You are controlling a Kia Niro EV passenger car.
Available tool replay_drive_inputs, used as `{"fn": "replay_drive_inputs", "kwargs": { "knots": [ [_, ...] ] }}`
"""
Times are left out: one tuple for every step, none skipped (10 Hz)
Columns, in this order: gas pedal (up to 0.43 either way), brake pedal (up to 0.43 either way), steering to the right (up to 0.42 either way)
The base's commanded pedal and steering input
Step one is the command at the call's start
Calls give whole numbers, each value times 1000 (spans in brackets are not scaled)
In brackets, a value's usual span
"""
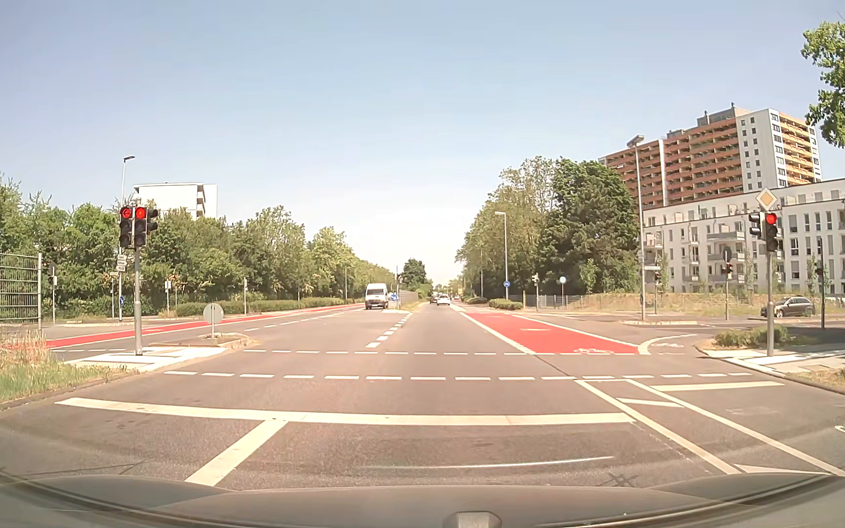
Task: Follow the waypoints while adhering to traffic rules and regulations
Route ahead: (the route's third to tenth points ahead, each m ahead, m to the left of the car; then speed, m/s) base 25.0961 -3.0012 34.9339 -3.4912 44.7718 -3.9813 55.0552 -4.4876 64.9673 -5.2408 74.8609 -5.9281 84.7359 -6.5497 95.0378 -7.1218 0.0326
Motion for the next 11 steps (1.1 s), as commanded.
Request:
{"fn": "replay_drive_inputs", "kwargs": {
  "knots": [
    [0,494,-1],
    [0,488,0],
    [0,488,-1],
    [0,482,-1],
    [0,482,-1],
    [0,476,-1],
    [0,482,-1],
    [0,476,-1],
    [0,476,-1],
    [0,476,-1],
    [0,476,-1]
  ]
}}
